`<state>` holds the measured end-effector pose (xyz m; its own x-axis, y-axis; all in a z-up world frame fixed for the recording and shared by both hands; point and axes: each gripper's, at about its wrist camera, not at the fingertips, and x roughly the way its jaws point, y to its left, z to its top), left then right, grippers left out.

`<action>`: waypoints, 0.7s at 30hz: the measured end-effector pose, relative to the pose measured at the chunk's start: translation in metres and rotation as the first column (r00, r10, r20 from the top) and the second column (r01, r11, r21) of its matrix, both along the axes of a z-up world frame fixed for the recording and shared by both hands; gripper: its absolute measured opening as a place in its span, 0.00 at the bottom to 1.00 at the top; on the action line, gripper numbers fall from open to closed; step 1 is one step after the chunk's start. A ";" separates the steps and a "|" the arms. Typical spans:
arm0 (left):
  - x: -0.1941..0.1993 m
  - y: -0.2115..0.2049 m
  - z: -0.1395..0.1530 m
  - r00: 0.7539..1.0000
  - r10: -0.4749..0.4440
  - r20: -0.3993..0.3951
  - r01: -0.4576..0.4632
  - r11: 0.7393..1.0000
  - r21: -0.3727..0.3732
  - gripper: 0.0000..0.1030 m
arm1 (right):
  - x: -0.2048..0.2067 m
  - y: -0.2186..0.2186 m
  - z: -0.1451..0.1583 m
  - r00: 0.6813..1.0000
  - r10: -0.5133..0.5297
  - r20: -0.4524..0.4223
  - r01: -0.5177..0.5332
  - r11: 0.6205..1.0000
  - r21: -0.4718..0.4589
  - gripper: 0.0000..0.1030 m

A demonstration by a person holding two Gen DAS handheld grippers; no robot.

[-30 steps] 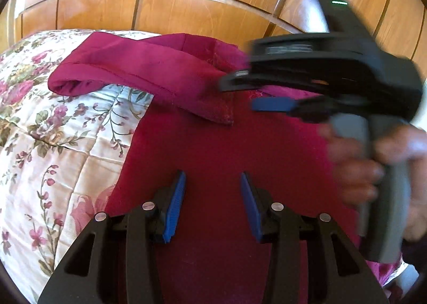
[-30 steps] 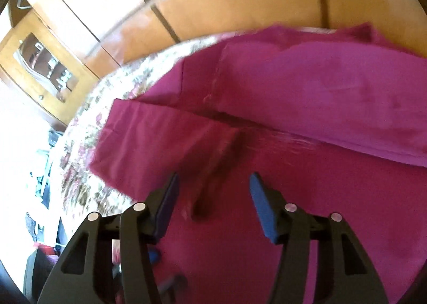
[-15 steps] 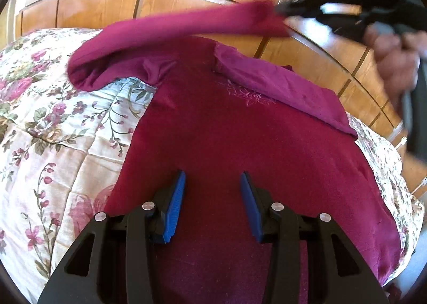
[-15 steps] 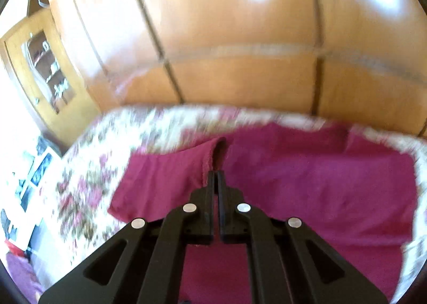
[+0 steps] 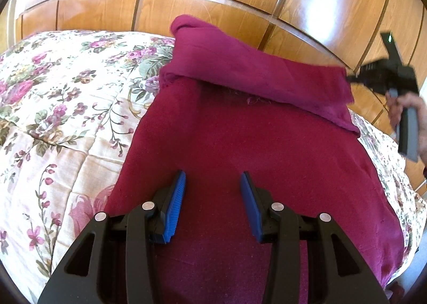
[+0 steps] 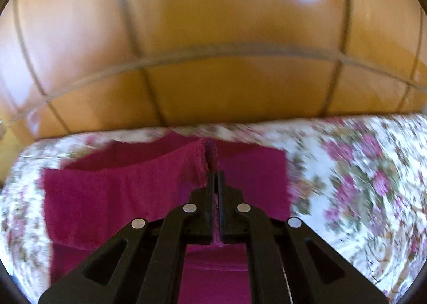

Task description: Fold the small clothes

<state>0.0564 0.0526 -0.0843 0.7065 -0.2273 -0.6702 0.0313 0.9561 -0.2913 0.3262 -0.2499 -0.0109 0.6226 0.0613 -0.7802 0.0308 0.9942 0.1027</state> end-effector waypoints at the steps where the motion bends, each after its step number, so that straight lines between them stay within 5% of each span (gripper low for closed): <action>1: 0.000 0.000 0.000 1.000 -0.001 0.000 0.001 1.000 0.002 0.41 | 0.001 -0.004 -0.007 1.000 -0.014 -0.015 0.014 1.000 -0.008 0.01; 6: 0.004 -0.002 0.001 1.000 -0.001 -0.021 0.001 1.000 0.010 0.41 | -0.009 -0.028 -0.039 0.994 -0.054 -0.091 0.057 0.998 0.029 0.03; 9: 0.010 -0.001 0.009 0.998 -0.004 -0.069 0.005 1.000 0.014 0.41 | -0.019 -0.035 -0.032 0.995 -0.055 -0.081 0.058 0.997 0.043 0.07; 10: 0.012 0.001 0.014 0.997 -0.004 -0.080 0.004 1.000 0.003 0.41 | -0.023 -0.036 -0.027 0.996 -0.053 -0.069 0.055 0.998 0.032 0.20; 11: 0.015 0.008 0.023 0.996 0.002 -0.084 -0.005 0.999 -0.035 0.41 | -0.027 -0.035 -0.023 0.997 -0.053 -0.054 0.054 0.998 0.022 0.46; 12: 0.016 0.014 0.029 0.997 0.009 -0.073 -0.014 0.998 -0.068 0.41 | -0.033 -0.034 -0.014 0.999 -0.049 -0.018 0.050 0.999 0.012 0.53; 19: 0.069 0.075 0.064 0.994 0.102 -0.033 -0.106 0.975 -0.195 0.41 | -0.050 0.007 0.012 0.992 0.111 0.060 -0.112 0.993 0.031 0.54; 21: 0.094 0.090 0.069 0.993 0.112 -0.040 -0.118 0.968 -0.223 0.50 | -0.049 0.020 0.002 0.990 0.134 0.051 -0.135 0.991 0.005 0.53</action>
<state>0.1507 0.1421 -0.0155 0.7192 -0.2919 -0.6305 -0.0861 0.8631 -0.4977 0.2771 -0.2296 -0.0086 0.6465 0.1533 -0.7474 -0.1087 0.9881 0.1086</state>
